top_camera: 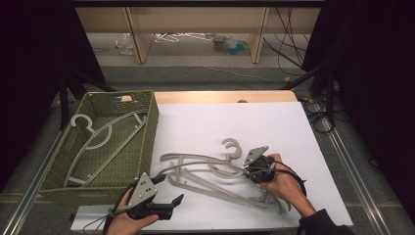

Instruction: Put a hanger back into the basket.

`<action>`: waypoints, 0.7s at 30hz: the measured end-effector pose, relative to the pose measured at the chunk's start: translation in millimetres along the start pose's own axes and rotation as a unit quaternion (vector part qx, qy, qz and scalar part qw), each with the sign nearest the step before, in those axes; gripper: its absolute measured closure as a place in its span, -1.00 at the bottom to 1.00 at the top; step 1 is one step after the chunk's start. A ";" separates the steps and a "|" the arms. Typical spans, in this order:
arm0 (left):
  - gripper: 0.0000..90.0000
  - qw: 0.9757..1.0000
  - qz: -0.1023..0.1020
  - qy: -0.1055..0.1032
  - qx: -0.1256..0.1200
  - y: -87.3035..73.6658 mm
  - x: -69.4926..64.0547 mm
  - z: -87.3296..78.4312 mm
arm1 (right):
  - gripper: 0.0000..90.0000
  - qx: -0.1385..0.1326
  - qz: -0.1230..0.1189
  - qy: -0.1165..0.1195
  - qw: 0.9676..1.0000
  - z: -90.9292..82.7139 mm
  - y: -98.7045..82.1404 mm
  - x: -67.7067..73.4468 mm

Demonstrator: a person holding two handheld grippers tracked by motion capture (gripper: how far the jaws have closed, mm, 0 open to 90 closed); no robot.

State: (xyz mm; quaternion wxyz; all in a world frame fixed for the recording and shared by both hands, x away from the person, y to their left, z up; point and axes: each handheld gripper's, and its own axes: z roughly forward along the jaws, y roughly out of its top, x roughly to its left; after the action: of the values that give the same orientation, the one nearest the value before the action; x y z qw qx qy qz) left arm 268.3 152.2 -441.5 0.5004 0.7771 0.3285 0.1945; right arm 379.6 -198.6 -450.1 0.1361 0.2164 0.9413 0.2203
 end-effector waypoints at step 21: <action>-0.55 1.000 0.022 0.007 0.000 16.3 3.2 10.5 | 0.81 -0.070 -0.065 -0.033 0.995 -49.8 4.0 19.7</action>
State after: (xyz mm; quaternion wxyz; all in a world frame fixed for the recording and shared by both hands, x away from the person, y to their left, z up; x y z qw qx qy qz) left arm 282.3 143.0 -431.3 0.4938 0.7828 0.3146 0.2106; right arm 346.3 -203.8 -408.2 0.1963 0.1516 0.9307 0.2688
